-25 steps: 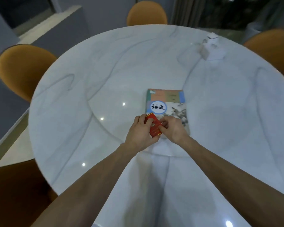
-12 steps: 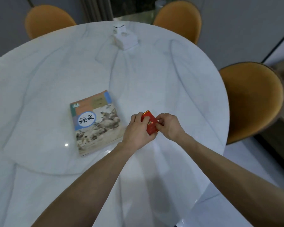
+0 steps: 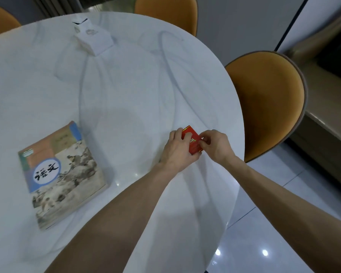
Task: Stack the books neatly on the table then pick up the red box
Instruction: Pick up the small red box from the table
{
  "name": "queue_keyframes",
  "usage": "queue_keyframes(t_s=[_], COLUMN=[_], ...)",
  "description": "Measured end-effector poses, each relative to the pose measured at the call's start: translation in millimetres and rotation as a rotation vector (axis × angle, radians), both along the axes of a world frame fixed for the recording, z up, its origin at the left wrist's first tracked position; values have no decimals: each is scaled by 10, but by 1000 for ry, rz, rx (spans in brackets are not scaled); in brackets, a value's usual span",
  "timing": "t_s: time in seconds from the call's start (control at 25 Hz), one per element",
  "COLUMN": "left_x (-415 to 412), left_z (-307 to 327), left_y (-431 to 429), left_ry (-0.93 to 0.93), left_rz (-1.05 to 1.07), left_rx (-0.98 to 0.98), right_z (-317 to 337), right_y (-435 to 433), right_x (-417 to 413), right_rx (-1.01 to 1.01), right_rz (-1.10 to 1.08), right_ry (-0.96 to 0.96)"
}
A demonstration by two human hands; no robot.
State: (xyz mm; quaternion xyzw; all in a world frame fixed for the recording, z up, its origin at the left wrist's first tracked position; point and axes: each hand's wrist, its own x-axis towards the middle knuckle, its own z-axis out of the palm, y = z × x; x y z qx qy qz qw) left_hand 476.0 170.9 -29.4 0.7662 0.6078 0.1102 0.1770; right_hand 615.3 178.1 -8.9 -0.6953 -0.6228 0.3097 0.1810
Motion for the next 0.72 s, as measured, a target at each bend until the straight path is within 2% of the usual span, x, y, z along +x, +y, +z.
queue_keyframes(t_s=[0.2,0.52,0.72], left_x=[338,532,511], left_z=[-206,-528,-571], left_y=[356,653,647], left_ry=[29,-2,14], left_rz=[-22,-34,-33], left_rx=[15,-40,-5], right_z=[-223,-553,-586], right_y=[288,558,561], right_x=[320,474,470], right_rx=[29,-11,-4], right_rz=[-88,-103,-91], right_ry=[10,-12,-1])
